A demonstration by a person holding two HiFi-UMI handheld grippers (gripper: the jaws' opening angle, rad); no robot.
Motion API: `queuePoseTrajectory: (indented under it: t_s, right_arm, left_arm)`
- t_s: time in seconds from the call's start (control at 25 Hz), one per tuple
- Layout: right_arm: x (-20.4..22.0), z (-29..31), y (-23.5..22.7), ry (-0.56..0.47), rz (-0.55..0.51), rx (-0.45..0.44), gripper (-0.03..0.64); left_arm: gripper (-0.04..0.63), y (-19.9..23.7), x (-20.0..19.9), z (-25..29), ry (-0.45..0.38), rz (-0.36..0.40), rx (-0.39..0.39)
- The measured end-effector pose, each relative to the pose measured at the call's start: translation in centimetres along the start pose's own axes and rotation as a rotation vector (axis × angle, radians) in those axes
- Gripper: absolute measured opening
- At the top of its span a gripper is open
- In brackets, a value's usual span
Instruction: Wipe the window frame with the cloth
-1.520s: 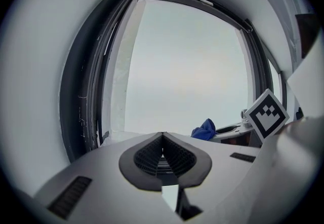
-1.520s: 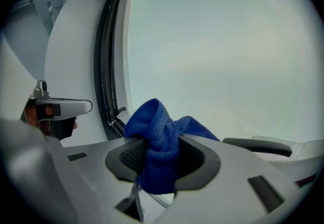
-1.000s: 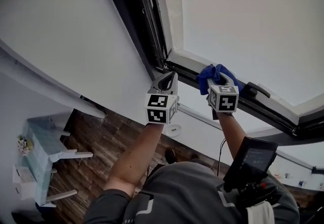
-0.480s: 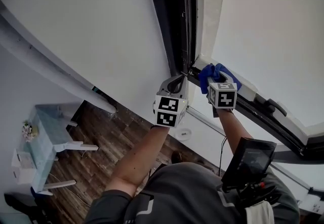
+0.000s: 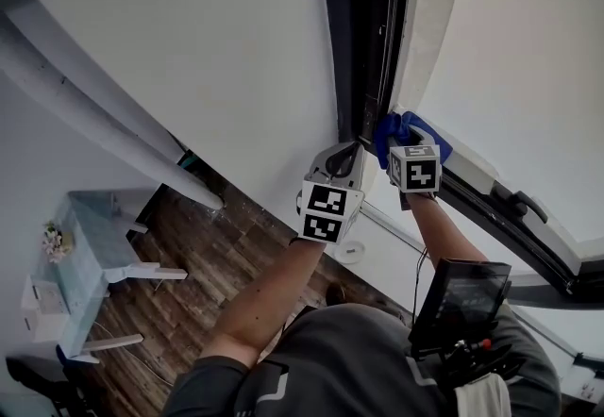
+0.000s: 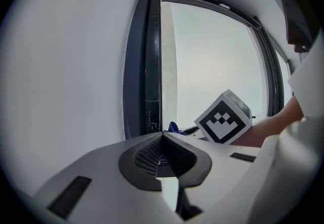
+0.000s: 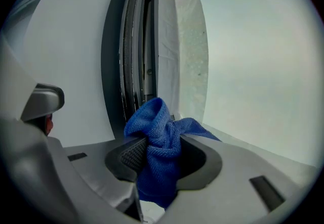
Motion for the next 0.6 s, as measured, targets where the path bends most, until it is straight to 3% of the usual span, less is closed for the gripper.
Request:
queuePoseTrajectory:
  t_s: [0.24,0.6]
  right_arm:
    - [0.0,0.1,-0.4,0.02,0.019,-0.006,0.153]
    - [-2.0,-6.5,-1.3,-0.074,0.091,-0.059,0.153]
  left_arm:
    - [0.008,0.0,0.0,-0.7,-0.02,-0.011,0.025]
    - [0.008,-2.4,-3.3,-1.0,-0.066,-0.041,-0.013]
Point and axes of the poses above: the fingertips, and each gripper's own axes: z forward along the fingers, y to its left, x out of its underside, the point moved 3 cm from there along -z, backward along the fingers, and after that the axes turned 2 degrees about -y, right-handed, at the moved point
